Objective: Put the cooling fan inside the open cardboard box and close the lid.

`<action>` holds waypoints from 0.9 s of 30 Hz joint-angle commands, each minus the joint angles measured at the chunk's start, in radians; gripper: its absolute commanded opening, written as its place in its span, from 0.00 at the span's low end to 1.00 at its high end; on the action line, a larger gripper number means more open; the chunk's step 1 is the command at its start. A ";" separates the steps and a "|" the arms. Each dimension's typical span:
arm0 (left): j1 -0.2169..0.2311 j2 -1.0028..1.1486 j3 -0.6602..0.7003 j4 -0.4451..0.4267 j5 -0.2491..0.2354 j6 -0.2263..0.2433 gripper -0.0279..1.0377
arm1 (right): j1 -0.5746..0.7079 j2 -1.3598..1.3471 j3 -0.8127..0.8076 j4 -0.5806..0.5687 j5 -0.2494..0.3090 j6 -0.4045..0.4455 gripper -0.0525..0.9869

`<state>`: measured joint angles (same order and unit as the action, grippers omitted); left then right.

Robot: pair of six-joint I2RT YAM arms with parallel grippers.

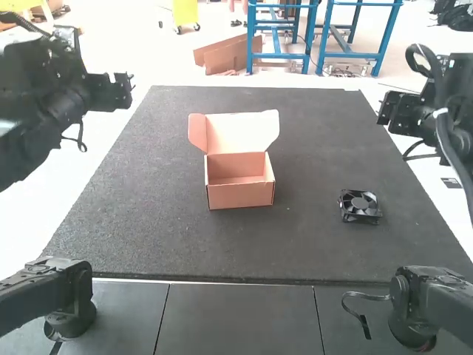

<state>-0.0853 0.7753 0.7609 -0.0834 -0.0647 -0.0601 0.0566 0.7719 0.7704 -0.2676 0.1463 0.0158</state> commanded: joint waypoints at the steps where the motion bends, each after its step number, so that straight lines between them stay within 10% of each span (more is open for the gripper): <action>1: 0.007 0.102 0.161 -0.119 -0.012 0.013 0.93 | -0.008 0.086 0.142 -0.099 0.045 0.000 0.93; 13: 0.012 0.237 0.305 -0.504 -0.072 0.002 0.93 | -0.043 0.285 0.383 -0.518 -0.033 -0.082 0.90; 27: 0.032 0.246 0.327 -0.578 -0.070 -0.033 0.93 | -0.255 0.573 0.362 -0.625 -0.111 -0.238 0.91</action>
<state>-0.0635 1.0271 1.0500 -0.6575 -0.1280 -0.0795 -0.1612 1.3163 1.1412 -0.9028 0.0593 -0.1616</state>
